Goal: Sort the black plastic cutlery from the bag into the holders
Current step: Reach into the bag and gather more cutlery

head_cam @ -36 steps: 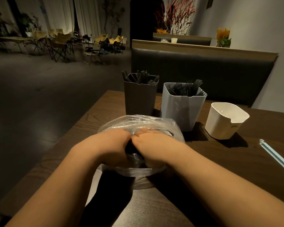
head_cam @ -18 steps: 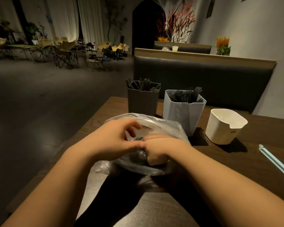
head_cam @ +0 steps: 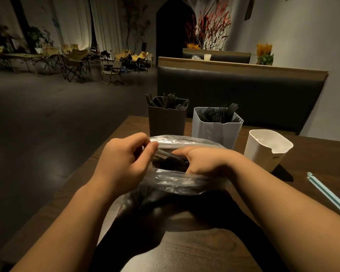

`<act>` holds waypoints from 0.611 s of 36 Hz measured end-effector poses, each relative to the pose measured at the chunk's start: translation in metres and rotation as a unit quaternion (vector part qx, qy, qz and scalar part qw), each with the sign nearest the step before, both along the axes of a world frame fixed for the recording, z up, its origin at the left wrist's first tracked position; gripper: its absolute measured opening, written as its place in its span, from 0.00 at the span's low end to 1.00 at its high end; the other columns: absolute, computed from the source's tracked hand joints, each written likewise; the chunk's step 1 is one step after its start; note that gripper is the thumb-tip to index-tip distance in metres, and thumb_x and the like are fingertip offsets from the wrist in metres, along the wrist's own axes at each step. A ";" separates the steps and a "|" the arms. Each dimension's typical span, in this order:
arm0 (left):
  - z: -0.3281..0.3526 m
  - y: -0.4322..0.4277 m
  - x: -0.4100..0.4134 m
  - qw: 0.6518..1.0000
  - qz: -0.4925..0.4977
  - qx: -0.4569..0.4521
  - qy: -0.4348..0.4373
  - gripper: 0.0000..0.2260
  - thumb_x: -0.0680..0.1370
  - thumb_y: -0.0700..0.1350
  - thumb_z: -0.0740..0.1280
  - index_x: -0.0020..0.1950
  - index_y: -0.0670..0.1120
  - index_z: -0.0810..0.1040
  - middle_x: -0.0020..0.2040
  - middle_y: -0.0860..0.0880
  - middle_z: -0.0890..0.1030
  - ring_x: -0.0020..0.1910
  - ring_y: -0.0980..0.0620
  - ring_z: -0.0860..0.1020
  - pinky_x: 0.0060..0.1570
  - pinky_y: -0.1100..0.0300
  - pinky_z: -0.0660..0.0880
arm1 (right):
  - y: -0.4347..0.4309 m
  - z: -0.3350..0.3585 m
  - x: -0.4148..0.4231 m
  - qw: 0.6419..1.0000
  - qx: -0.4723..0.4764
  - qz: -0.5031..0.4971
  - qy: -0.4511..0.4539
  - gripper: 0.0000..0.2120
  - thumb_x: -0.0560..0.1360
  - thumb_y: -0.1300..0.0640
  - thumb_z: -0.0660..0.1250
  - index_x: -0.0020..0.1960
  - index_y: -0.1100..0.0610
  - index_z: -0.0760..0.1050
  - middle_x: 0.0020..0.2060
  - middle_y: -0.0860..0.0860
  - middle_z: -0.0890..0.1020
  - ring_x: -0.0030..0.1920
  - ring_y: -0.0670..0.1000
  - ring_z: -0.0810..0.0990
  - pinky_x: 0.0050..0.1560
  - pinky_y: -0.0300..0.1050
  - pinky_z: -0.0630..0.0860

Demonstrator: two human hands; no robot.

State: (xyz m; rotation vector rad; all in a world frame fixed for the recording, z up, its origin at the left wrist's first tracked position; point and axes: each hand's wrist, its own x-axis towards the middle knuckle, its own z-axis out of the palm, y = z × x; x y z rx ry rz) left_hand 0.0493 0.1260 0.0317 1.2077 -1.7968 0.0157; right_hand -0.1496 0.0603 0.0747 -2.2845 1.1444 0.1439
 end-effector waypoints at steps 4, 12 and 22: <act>-0.007 -0.004 -0.001 0.992 0.003 -0.020 0.123 0.14 0.82 0.50 0.60 0.40 0.46 0.77 0.30 0.52 0.75 0.29 0.50 0.74 0.27 0.54 0.71 | -0.001 0.000 -0.004 1.000 0.003 0.000 -0.021 0.14 0.72 0.62 0.73 0.55 0.50 0.78 0.47 0.46 0.80 0.47 0.45 0.78 0.45 0.34 0.76; -0.013 -0.012 -0.007 0.955 0.013 -0.043 0.292 0.16 0.84 0.45 0.55 0.41 0.41 0.75 0.32 0.44 0.74 0.31 0.46 0.74 0.31 0.49 0.73 | 0.001 -0.001 -0.009 0.998 0.030 0.000 -0.058 0.13 0.71 0.61 0.75 0.54 0.53 0.78 0.51 0.53 0.83 0.52 0.53 0.81 0.58 0.52 0.79; -0.029 -0.020 -0.011 0.964 -0.005 0.091 0.248 0.15 0.81 0.52 0.58 0.40 0.51 0.79 0.37 0.49 0.82 0.38 0.48 0.81 0.42 0.46 0.78 | 0.000 -0.015 -0.019 0.971 0.036 -0.043 -0.234 0.15 0.68 0.63 0.75 0.47 0.47 0.77 0.46 0.49 0.82 0.49 0.48 0.81 0.54 0.48 0.80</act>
